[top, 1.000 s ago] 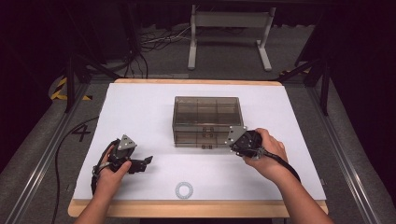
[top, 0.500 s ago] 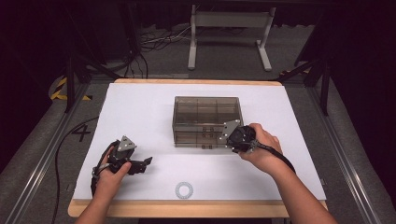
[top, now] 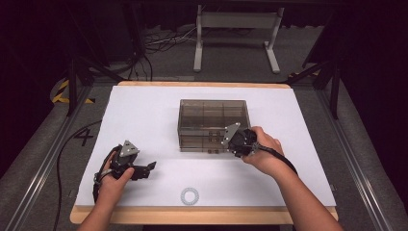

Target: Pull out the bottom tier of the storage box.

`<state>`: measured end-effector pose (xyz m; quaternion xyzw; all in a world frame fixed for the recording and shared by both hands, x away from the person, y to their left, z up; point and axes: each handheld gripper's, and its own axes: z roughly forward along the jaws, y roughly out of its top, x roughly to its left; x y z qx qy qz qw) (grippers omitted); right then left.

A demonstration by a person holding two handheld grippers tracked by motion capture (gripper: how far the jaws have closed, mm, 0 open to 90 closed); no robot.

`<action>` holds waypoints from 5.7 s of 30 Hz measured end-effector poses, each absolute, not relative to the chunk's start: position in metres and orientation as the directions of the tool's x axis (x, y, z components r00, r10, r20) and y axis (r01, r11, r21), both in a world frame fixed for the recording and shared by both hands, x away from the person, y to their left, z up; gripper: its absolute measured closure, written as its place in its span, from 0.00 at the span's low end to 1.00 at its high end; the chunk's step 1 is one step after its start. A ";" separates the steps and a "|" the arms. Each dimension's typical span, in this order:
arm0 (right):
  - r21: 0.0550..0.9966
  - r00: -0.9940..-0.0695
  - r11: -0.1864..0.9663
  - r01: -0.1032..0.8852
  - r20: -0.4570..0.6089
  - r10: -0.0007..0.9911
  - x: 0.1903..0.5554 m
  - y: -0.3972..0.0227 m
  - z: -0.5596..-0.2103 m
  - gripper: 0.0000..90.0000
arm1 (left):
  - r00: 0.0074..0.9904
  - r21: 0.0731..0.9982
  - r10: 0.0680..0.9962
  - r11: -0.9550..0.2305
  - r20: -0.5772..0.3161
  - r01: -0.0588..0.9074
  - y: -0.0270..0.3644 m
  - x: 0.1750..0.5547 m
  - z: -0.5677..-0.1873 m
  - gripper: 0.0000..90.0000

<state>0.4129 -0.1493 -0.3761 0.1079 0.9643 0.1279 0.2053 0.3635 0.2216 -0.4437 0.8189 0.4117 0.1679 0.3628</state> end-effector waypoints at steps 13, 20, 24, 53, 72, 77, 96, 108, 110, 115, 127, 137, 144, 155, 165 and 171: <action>0.236 -0.915 0.957 0.168 -0.323 0.241 0.427 -0.146 -0.392 0.78 | 0.605 0.732 0.796 -0.397 -0.026 0.553 0.222 0.364 -0.443 0.18; 0.214 -0.923 0.961 0.173 -0.305 0.234 0.431 -0.147 -0.399 0.78 | 0.604 0.734 0.796 -0.396 -0.023 0.551 0.222 0.364 -0.444 0.18; 0.205 -0.927 0.963 0.173 -0.297 0.230 0.433 -0.147 -0.402 0.78 | 0.606 0.733 0.795 -0.399 -0.024 0.552 0.222 0.364 -0.444 0.18; 0.145 -0.939 0.980 0.139 -0.296 0.177 0.429 -0.143 -0.408 0.88 | 0.608 0.731 0.794 -0.401 -0.023 0.551 0.220 0.364 -0.444 0.18; 0.116 -0.958 0.987 0.114 -0.251 0.140 0.414 -0.140 -0.407 0.91 | 0.608 0.731 0.793 -0.402 -0.021 0.551 0.220 0.363 -0.444 0.18; 0.119 -0.961 0.987 0.103 -0.242 0.130 0.408 -0.140 -0.407 0.91 | 0.609 0.729 0.793 -0.404 -0.022 0.552 0.220 0.364 -0.444 0.18; 0.113 -0.975 0.992 0.061 -0.206 0.084 0.391 -0.139 -0.406 0.94 | 0.607 0.730 0.795 -0.401 -0.023 0.553 0.220 0.364 -0.444 0.18; 0.103 -0.981 0.993 0.051 -0.180 0.069 0.382 -0.140 -0.406 0.95 | 0.606 0.730 0.795 -0.399 -0.026 0.554 0.220 0.364 -0.444 0.18; 0.103 -0.982 0.994 0.044 -0.180 0.062 0.383 -0.140 -0.407 0.95 | 0.606 0.730 0.795 -0.399 -0.026 0.554 0.220 0.364 -0.444 0.18; 0.103 -0.982 0.994 0.048 -0.176 0.066 0.381 -0.142 -0.407 0.95 | 0.603 0.731 0.797 -0.394 -0.030 0.557 0.220 0.363 -0.445 0.18; 0.102 -0.985 0.994 0.037 -0.164 0.053 0.378 -0.143 -0.407 0.96 | 0.601 0.731 0.799 -0.393 -0.029 0.557 0.222 0.364 -0.444 0.18; 0.109 -0.985 0.993 0.042 -0.164 0.059 0.374 -0.144 -0.407 0.96 | 0.600 0.732 0.800 -0.391 -0.030 0.558 0.222 0.363 -0.444 0.18; 0.109 -0.986 0.993 0.040 -0.159 0.057 0.373 -0.144 -0.407 0.96 | 0.601 0.731 0.799 -0.394 -0.028 0.557 0.222 0.364 -0.444 0.18; 0.108 -0.984 0.993 0.050 -0.166 0.067 0.372 -0.143 -0.405 0.95 | 0.601 0.731 0.799 -0.394 -0.027 0.557 0.222 0.364 -0.444 0.18; 0.151 -0.979 0.987 0.058 -0.183 0.086 0.369 -0.143 -0.394 0.91 | 0.599 0.730 0.800 -0.394 -0.026 0.558 0.222 0.363 -0.444 0.18; 0.198 -0.976 0.977 0.081 -0.185 0.119 0.367 -0.145 -0.384 0.89 | 0.598 0.729 0.801 -0.394 -0.027 0.560 0.223 0.363 -0.444 0.18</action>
